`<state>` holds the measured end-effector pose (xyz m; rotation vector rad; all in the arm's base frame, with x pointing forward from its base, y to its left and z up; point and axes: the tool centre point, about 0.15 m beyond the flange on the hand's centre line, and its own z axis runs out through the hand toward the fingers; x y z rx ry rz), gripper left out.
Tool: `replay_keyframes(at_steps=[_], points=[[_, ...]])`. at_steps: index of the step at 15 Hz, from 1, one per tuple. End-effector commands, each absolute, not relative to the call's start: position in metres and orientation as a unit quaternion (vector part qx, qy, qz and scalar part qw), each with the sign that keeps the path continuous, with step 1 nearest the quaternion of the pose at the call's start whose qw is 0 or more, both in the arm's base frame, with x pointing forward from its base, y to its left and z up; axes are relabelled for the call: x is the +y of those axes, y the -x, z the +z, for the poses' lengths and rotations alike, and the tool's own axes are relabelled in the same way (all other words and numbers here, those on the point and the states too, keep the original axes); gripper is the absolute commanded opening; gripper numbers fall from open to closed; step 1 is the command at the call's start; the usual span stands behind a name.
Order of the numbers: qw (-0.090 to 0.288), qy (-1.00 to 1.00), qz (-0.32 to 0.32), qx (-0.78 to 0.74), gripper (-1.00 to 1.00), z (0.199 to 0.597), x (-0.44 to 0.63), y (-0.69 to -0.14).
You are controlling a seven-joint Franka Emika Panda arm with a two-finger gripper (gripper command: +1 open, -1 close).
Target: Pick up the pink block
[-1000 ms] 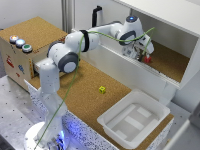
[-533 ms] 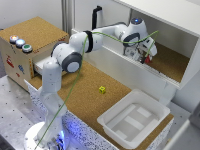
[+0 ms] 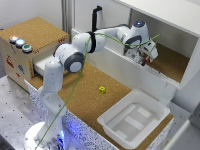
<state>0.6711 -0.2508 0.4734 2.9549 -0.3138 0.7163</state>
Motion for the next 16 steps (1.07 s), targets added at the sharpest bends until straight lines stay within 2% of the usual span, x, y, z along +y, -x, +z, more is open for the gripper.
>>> replay_keyframes(at_steps=[1, 6, 12, 16], points=[[0.019, -0.977, 0.19, -0.094, -1.0, 0.476, -0.262, -0.689], [0.018, -0.977, 0.19, -0.099, -1.0, 0.483, -0.258, -0.656], [0.017, -0.971, 0.227, -0.077, -1.0, 0.525, -0.22, -0.564], [0.029, -0.973, 0.22, -0.057, -1.0, 0.526, -0.185, -0.51]])
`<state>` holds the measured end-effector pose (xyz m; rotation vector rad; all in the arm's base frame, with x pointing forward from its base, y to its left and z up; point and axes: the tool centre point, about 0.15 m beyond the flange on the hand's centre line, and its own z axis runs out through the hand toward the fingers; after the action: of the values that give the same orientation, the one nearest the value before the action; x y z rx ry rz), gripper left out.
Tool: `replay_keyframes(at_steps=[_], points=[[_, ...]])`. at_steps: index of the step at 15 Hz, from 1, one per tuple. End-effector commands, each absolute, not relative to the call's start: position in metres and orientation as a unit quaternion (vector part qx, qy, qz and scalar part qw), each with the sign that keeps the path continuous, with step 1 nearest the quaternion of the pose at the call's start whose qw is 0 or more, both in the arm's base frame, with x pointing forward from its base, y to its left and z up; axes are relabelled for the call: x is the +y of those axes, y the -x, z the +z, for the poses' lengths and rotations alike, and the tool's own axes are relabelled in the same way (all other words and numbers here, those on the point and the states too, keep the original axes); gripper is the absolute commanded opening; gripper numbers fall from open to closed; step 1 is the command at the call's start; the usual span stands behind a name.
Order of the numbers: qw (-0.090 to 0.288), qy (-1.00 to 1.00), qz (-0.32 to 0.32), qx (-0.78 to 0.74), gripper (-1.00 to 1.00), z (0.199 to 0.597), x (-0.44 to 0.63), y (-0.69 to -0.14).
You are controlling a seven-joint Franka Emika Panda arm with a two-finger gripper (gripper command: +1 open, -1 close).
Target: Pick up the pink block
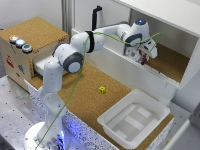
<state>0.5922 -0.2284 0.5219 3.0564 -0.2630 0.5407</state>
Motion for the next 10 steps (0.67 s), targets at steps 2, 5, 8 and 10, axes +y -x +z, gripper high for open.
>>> replay_keyframes(at_steps=[2, 5, 8, 10], points=[[0.034, -0.976, 0.211, -0.043, -1.0, 0.519, -0.165, -0.492], [0.034, -0.982, 0.188, 0.0, -1.0, 0.5, -0.116, -0.463], [0.019, -0.984, 0.166, 0.056, -1.0, 0.477, -0.054, -0.438], [0.006, -0.983, 0.161, 0.093, -1.0, 0.472, -0.013, -0.423]])
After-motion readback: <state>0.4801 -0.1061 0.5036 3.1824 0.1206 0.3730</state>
